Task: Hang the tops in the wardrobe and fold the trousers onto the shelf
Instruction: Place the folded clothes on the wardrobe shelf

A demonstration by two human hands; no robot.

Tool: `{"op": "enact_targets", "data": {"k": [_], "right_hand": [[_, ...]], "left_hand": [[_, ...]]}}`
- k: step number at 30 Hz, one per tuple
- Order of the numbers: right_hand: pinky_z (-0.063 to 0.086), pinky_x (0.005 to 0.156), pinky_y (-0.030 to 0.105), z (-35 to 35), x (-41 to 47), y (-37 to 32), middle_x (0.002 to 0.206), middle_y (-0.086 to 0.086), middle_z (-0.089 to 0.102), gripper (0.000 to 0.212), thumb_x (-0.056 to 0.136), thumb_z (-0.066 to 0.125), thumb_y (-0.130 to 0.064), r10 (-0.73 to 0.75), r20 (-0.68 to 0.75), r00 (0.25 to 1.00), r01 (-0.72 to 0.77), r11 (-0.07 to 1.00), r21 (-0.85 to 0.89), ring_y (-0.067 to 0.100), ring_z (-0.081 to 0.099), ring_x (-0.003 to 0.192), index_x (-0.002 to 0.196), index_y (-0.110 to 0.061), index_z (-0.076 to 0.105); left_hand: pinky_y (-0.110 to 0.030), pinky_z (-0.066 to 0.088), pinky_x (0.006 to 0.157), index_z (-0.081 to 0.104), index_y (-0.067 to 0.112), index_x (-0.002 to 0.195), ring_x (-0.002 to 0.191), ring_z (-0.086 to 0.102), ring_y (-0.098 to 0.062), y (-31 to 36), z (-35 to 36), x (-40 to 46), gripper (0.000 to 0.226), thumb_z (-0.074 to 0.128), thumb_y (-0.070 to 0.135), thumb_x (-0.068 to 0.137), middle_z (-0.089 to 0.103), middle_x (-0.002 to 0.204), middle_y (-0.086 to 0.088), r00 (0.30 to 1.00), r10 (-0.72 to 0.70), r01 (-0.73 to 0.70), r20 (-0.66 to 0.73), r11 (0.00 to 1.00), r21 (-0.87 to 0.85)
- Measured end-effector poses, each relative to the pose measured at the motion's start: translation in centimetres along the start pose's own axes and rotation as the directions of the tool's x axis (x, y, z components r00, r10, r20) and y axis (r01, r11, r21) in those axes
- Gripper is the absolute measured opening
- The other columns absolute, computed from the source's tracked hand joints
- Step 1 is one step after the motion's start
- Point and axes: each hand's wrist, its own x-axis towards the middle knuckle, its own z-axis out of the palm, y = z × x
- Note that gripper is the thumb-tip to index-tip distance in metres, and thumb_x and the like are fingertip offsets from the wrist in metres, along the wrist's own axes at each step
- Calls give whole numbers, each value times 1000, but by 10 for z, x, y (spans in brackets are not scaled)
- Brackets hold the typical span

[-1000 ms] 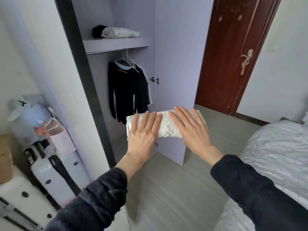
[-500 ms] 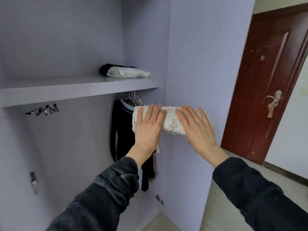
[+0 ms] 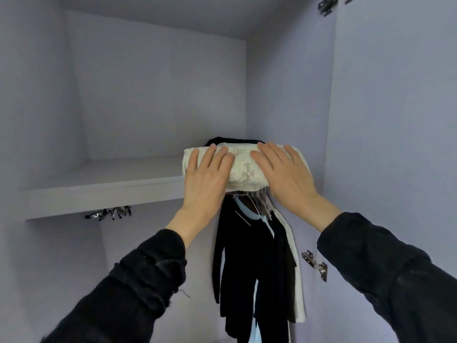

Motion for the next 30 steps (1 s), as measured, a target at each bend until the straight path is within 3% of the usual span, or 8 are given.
{"op": "enact_targets", "data": {"k": [6,11,17,20,23,27,29,30], "right_hand": [[48,92,51,72,83,-1,119,18,62,55,65,47,6,-116,-151,982,129,988,85,34,61,107,118,-3,59],[50,90,47,133,138,-7,114,14,65,48,64,52,-1,-175,-193,965,198,975,104,30,63,102,109,-7,63],[50,79,43,201,176,-26,104,9,64,45,59,66,-2,-262,-156,952,280,953,111,28,62,94,103,-12,60],[46,63,35,222,188,-37,89,4,63,41,55,74,-8,-337,-90,937,342,939,43,22,59,76,95,-14,66],[43,58,32,239,203,-44,82,2,61,45,50,82,-14,-352,-55,934,352,936,-3,19,56,70,93,-16,67],[43,59,33,254,219,-50,87,4,61,54,50,82,-15,-260,20,965,259,965,40,21,57,72,102,-18,66],[44,68,36,262,214,-51,102,6,58,69,62,77,-13,-263,141,954,230,949,215,25,57,88,126,-22,55],[43,79,38,265,210,-50,117,6,52,72,75,68,-14,-285,251,925,187,918,350,26,52,104,139,-26,39]], "left_hand": [[-50,46,92,61,6,111,110,61,-31,-69,41,34,52,74,-5,62,66,116,-10,998,-34,22,56,977,211],[-47,51,84,62,5,106,100,65,-29,-112,78,51,55,76,-4,54,68,108,-9,984,-54,-13,167,926,378],[-41,54,69,41,9,91,78,66,-28,-156,120,56,20,35,0,74,66,82,-8,944,2,-195,331,810,553],[-37,51,60,41,10,84,63,62,-28,-165,140,55,25,58,5,65,61,66,-8,896,-84,-221,436,767,602],[-34,49,54,47,9,79,56,59,-28,-176,156,59,36,72,4,53,58,60,-9,873,-105,-237,475,761,604],[-39,52,67,45,7,91,80,65,-33,-194,168,75,48,78,8,56,64,82,-12,826,-182,-211,534,778,592],[-40,43,88,45,10,119,109,56,-30,-199,174,68,46,67,21,81,59,115,-12,724,-249,-94,643,888,450],[-37,35,99,34,11,133,124,45,-28,-203,178,61,51,56,30,91,48,133,-11,656,-248,5,713,946,325]]}}
